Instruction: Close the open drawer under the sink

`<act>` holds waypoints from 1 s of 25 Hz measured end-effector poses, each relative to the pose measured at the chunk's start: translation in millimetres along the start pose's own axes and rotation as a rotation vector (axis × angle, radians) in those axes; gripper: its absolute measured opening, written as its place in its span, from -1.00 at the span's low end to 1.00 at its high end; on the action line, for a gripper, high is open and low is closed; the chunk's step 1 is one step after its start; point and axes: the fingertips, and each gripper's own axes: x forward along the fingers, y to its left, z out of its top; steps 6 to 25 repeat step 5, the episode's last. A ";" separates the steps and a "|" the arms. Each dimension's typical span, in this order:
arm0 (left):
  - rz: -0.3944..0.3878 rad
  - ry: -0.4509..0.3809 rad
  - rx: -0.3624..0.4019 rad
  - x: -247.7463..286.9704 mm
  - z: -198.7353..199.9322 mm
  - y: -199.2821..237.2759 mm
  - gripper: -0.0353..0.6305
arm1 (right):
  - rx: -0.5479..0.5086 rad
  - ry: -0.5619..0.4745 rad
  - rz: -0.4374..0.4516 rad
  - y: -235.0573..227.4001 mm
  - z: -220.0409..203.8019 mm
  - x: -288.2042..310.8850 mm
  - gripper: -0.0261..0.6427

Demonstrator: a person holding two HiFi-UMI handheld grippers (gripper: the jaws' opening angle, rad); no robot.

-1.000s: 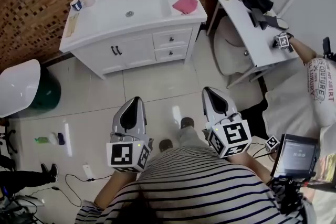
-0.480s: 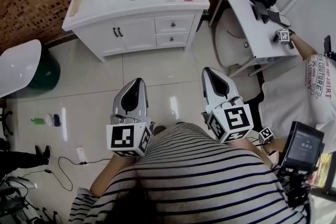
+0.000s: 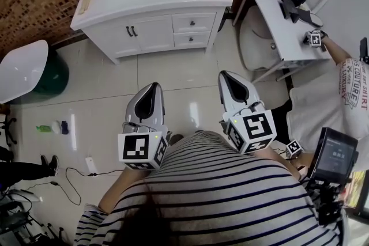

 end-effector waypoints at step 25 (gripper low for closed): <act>-0.008 0.010 0.005 -0.8 -4.8 -2.6 -0.85 | 0.007 0.008 0.017 5.5 -4.1 1.9 -0.93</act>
